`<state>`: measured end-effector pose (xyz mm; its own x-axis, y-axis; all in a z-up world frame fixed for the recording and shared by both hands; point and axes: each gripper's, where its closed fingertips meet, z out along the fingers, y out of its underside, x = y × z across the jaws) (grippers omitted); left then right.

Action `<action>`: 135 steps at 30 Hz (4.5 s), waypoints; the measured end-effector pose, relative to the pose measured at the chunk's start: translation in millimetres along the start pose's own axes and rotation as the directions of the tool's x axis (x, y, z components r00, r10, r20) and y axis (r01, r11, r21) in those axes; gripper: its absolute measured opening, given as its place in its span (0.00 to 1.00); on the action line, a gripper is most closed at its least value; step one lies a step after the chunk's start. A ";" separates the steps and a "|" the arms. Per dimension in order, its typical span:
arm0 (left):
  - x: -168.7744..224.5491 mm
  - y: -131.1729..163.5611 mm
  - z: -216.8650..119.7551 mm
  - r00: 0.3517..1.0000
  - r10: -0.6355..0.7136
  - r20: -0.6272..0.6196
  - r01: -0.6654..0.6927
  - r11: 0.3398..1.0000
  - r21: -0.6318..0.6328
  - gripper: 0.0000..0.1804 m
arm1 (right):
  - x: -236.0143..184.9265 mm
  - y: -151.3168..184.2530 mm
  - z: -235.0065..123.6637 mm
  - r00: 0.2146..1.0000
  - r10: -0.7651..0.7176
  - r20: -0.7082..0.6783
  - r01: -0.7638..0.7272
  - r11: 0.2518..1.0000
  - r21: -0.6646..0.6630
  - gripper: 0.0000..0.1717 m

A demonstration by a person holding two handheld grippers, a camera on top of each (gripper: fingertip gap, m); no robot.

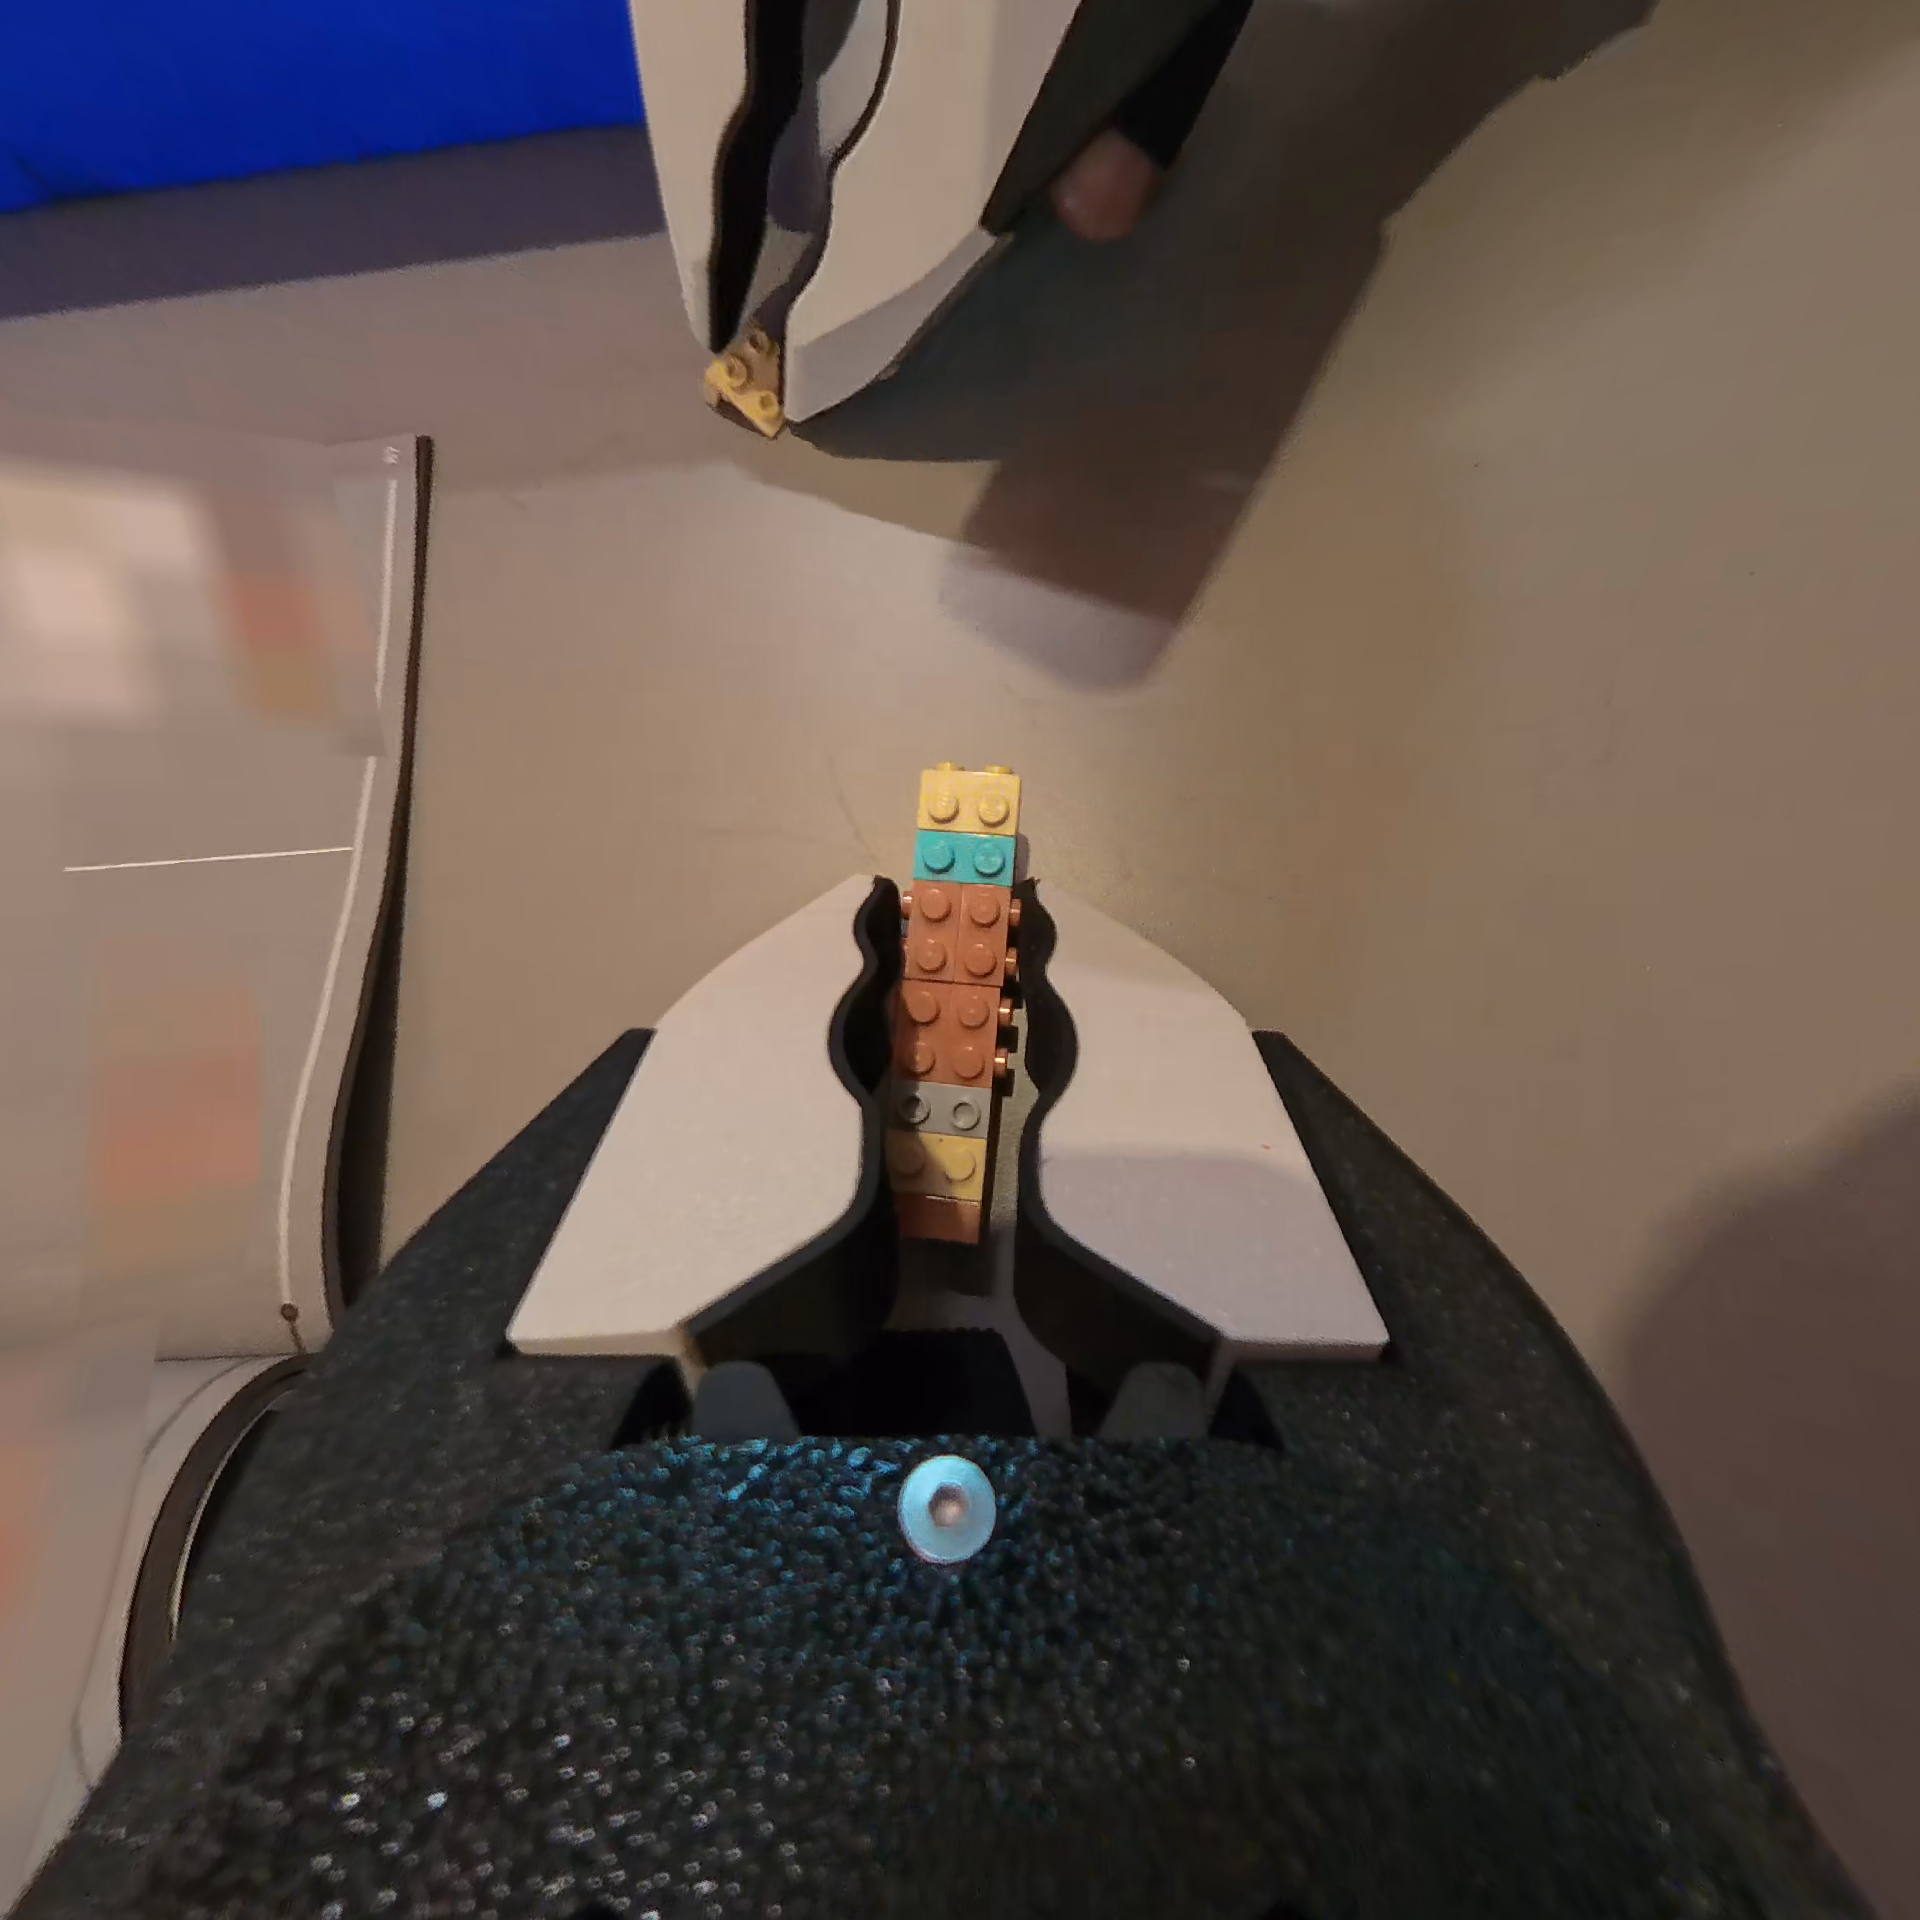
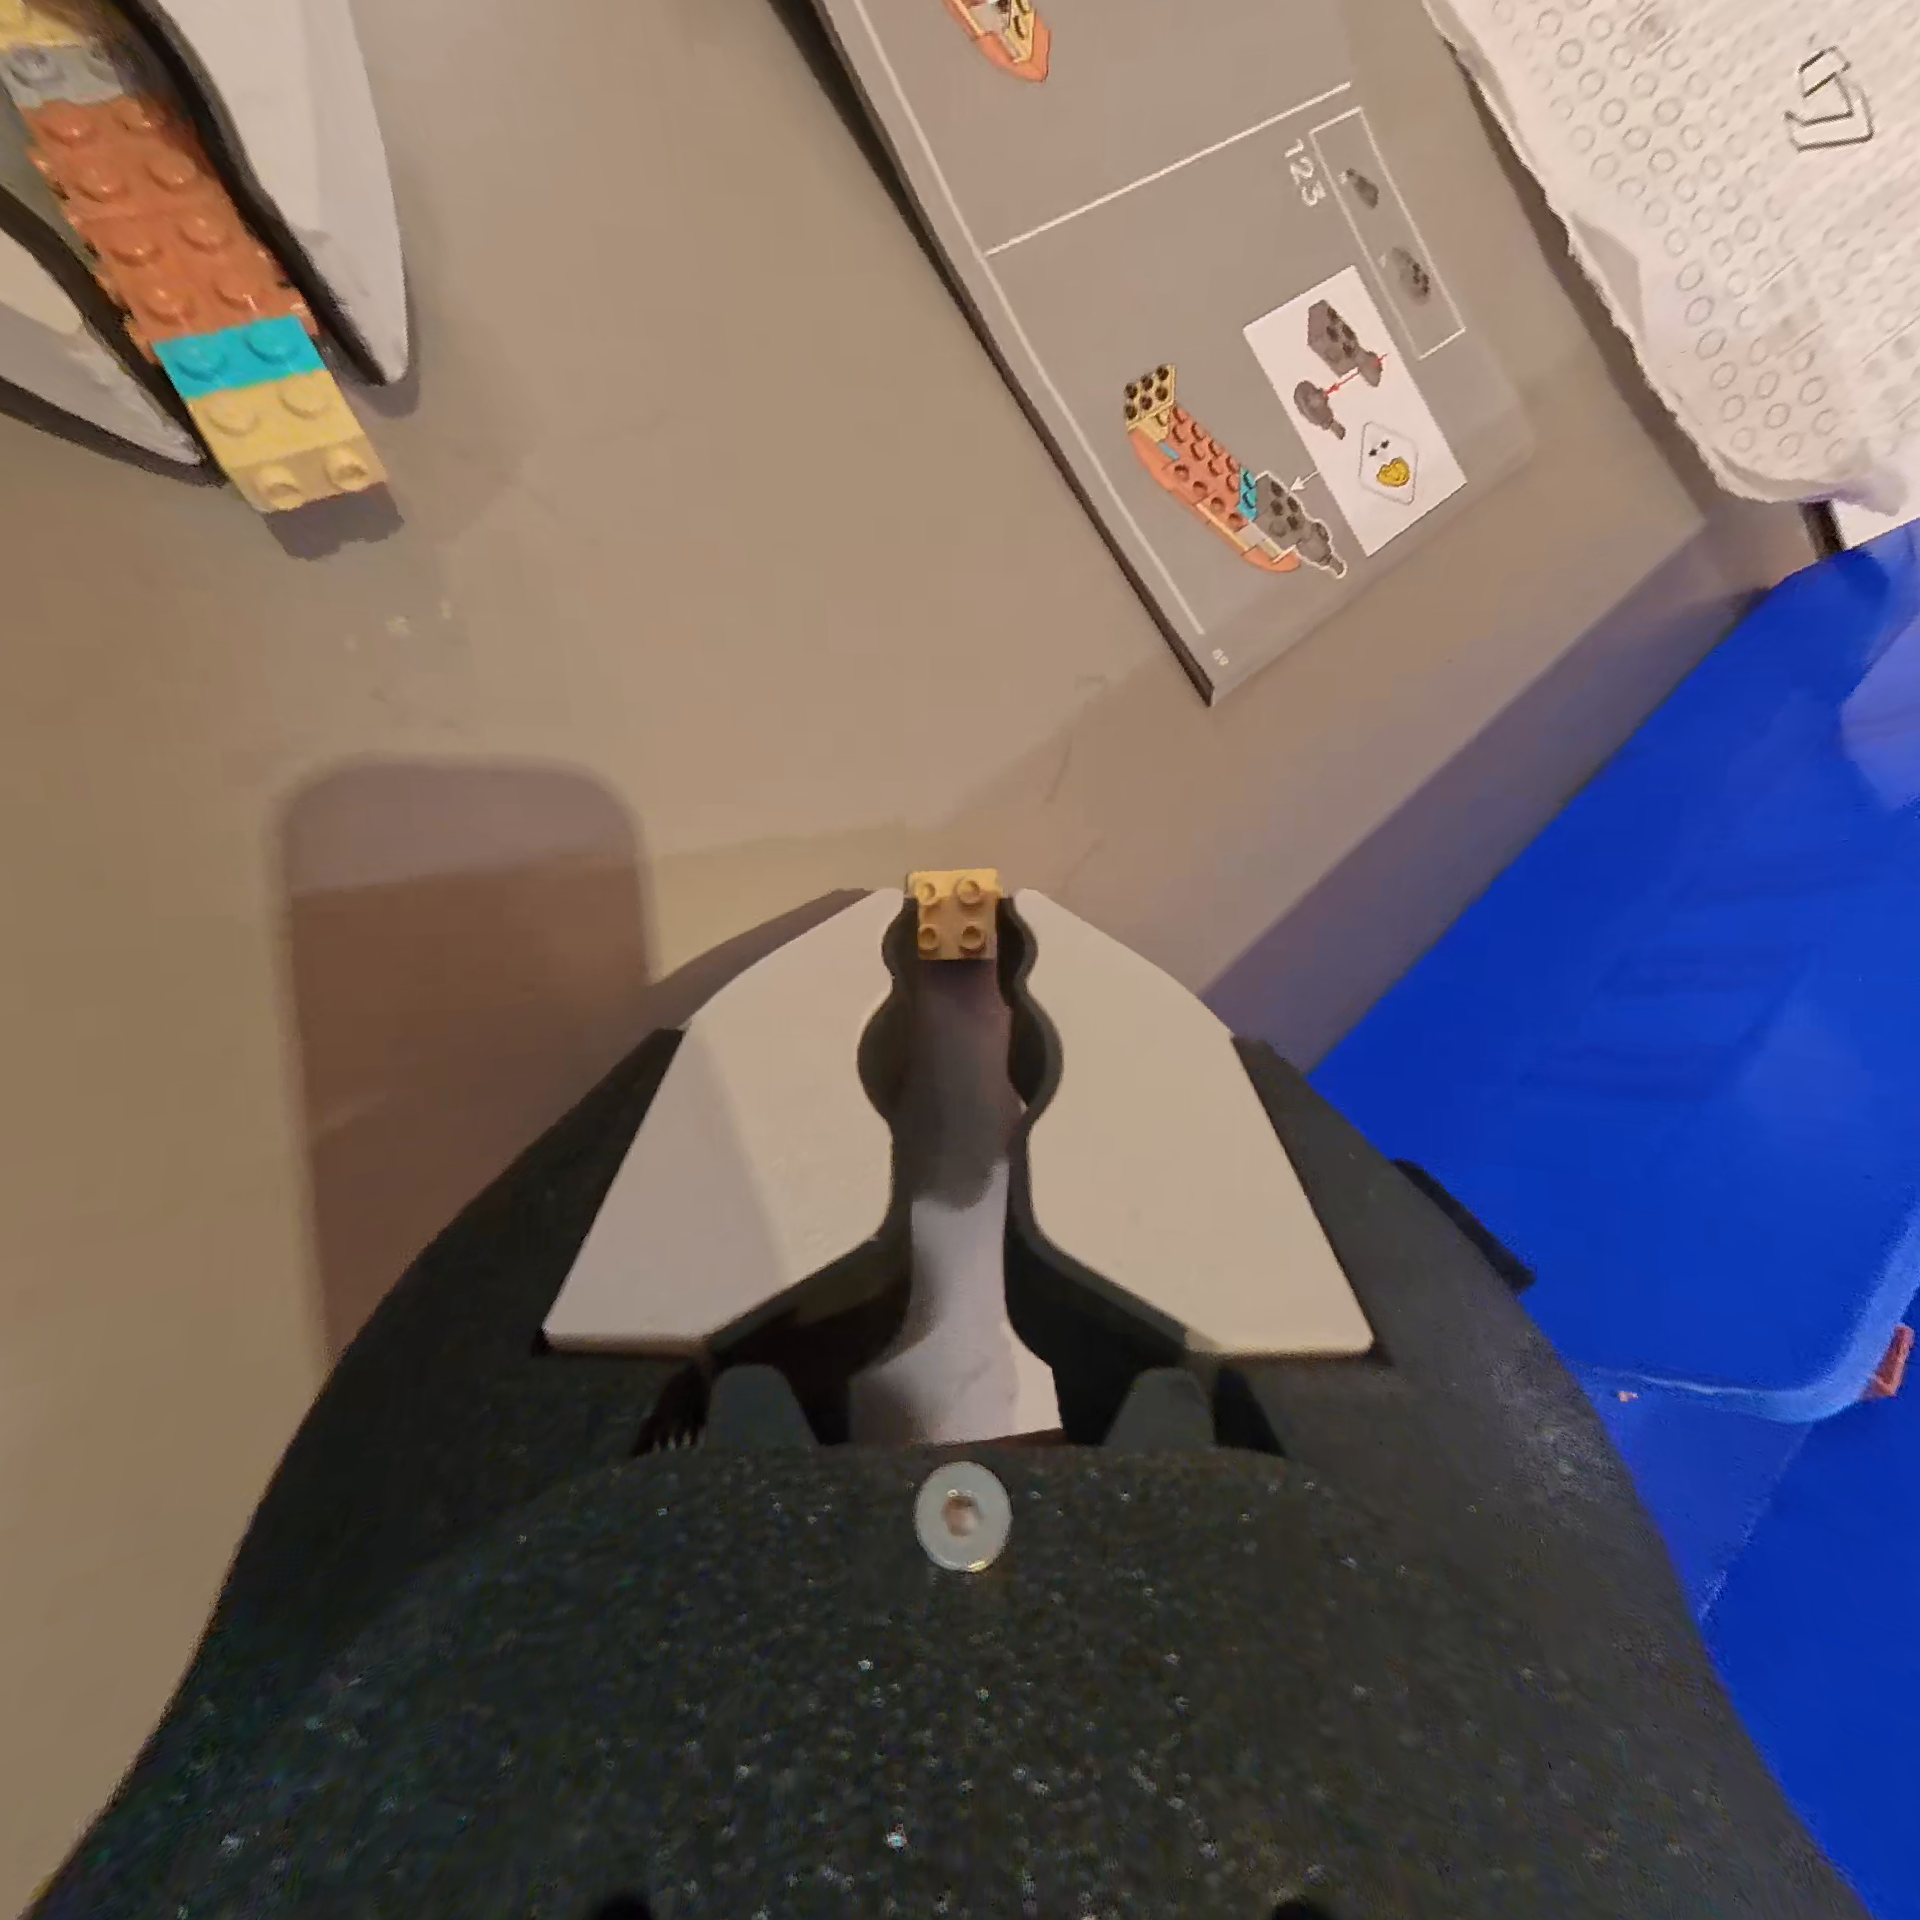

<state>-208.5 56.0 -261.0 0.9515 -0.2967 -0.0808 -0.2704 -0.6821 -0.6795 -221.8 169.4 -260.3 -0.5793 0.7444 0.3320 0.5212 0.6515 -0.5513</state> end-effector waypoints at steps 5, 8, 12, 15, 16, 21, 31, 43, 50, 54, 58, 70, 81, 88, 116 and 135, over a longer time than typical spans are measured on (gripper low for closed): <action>0.5 0.2 3.3 1.000 0.021 0.012 -0.021 1.000 0.006 0.12 | -0.3 0.2 -0.1 1.000 0.023 -0.001 -0.023 1.000 -0.006 0.08; 0.7 -0.3 4.0 1.000 0.015 0.009 -0.015 1.000 0.013 0.12 | -5.3 -3.7 -0.7 0.999 0.043 0.029 -0.044 0.999 0.016 0.07; -1.4 -0.5 3.6 1.000 0.021 0.022 -0.022 1.000 0.023 0.12 | -14.9 -16.8 -5.5 0.990 0.093 0.107 -0.102 0.991 0.086 0.04; -2.1 -0.6 3.0 0.999 0.028 0.023 -0.029 0.999 0.027 0.12 | -18.8 -18.1 -5.7 0.985 0.109 0.137 -0.123 0.988 0.094 0.04; -2.0 -1.6 2.4 0.999 0.029 0.022 -0.029 0.999 0.033 0.12 | -19.5 -18.8 -5.9 0.983 0.115 0.143 -0.130 0.986 0.101 0.04; -1.5 -11.9 -4.5 1.000 0.029 0.008 -0.030 0.994 0.101 0.13 | -22.0 -32.0 -14.7 0.955 0.187 0.231 -0.230 0.957 0.177 0.04; -11.3 -42.7 -20.3 0.981 0.123 0.152 -0.162 0.946 0.281 0.14 | -37.5 -80.6 -57.0 0.699 0.275 0.661 -0.597 0.733 0.326 0.04; -7.6 -89.2 -57.4 0.874 0.192 0.447 -0.423 0.752 0.505 0.16 | -48.4 -111.2 -87.9 0.324 0.220 0.920 -0.863 0.467 0.192 0.03; -5.7 -92.6 -58.6 0.836 0.209 0.508 -0.478 0.732 0.486 0.15 | -51.1 -117.5 -91.3 0.273 0.208 0.939 -0.896 0.410 0.170 0.03; -6.7 -92.3 -58.5 0.840 0.192 0.508 -0.466 0.735 0.492 0.10 | -53.1 -116.7 -85.8 0.239 0.220 0.946 -0.907 0.398 0.137 0.04; -8.0 -85.7 -52.3 0.862 0.199 0.466 -0.428 0.779 0.459 0.09 | -54.2 -113.4 -78.3 0.265 0.241 0.934 -0.897 0.417 0.147 0.04; 1.3 -40.8 -24.6 1.000 -0.027 0.002 0.026 0.968 0.248 0.09 | -75.3 -84.0 -54.9 0.918 -0.158 0.363 -0.087 0.813 0.576 0.14; 25.9 -21.6 -12.2 0.994 -0.005 -0.107 0.013 0.997 0.075 0.09 | -98.5 -77.5 -43.0 0.896 -0.324 0.302 0.111 0.824 0.556 0.14; 34.8 -20.7 -10.8 0.991 0.032 -0.130 -0.025 0.998 0.058 0.09 | -109.7 -72.8 -39.9 0.870 -0.361 0.335 0.139 0.832 0.537 0.13; 50.3 -19.7 -11.8 0.971 -0.035 -0.237 0.044 0.998 0.033 0.09 | -120.5 -66.8 -45.2 0.822 -0.395 0.410 0.123 0.826 0.550 0.10; 55.3 -19.7 -8.2 0.965 -0.052 -0.258 0.060 0.998 0.025 0.09 | -123.6 -66.3 -45.5 0.814 -0.410 0.412 0.129 0.819 0.560 0.10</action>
<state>-151.7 47.6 -246.1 0.8940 -0.4238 0.1455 -0.2090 -0.6817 -0.7012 -156.2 40.8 -229.9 -0.9432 0.2785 0.1810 0.0011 0.5474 -0.8368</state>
